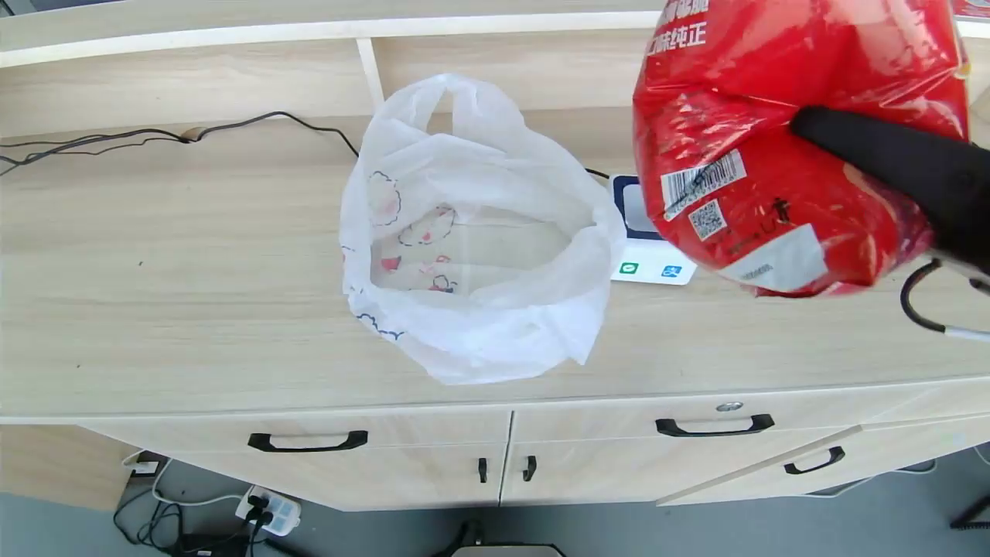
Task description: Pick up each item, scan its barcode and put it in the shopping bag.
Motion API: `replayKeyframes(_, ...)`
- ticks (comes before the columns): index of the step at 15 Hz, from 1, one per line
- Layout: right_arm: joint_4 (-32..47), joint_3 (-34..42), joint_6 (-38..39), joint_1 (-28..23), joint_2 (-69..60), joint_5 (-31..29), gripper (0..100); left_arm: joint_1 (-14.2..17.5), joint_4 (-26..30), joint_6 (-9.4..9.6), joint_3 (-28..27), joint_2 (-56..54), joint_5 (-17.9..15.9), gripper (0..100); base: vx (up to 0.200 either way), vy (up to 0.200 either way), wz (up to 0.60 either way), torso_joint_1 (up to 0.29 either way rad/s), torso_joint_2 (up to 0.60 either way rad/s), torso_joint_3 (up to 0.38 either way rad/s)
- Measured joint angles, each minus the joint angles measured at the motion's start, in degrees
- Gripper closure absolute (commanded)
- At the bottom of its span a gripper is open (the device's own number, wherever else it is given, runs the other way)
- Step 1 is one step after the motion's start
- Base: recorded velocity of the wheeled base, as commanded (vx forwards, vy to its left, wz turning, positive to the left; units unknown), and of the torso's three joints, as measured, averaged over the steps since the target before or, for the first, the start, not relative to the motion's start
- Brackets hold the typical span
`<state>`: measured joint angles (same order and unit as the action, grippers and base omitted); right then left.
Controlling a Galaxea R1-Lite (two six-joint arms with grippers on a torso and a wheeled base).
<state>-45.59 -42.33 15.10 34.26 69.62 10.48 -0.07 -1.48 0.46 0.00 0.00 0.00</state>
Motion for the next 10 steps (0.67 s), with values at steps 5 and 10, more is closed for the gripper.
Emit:
replayKeyframes(5,7.55,-9.96,-38.1,-15.6,5.88,-0.78,100,-0.04,0.0,-0.02,0.0,0.0,0.0,0,0.0,0.0,0.0,0.0,0.0,0.0)
replayKeyframes(10,7.03,-10.45,-47.81,-11.11,11.23,-7.64,100,-0.02,0.02,-0.02,0.0,0.0,0.0,0,0.0,0.0,0.0,0.0,0.0,0.0)
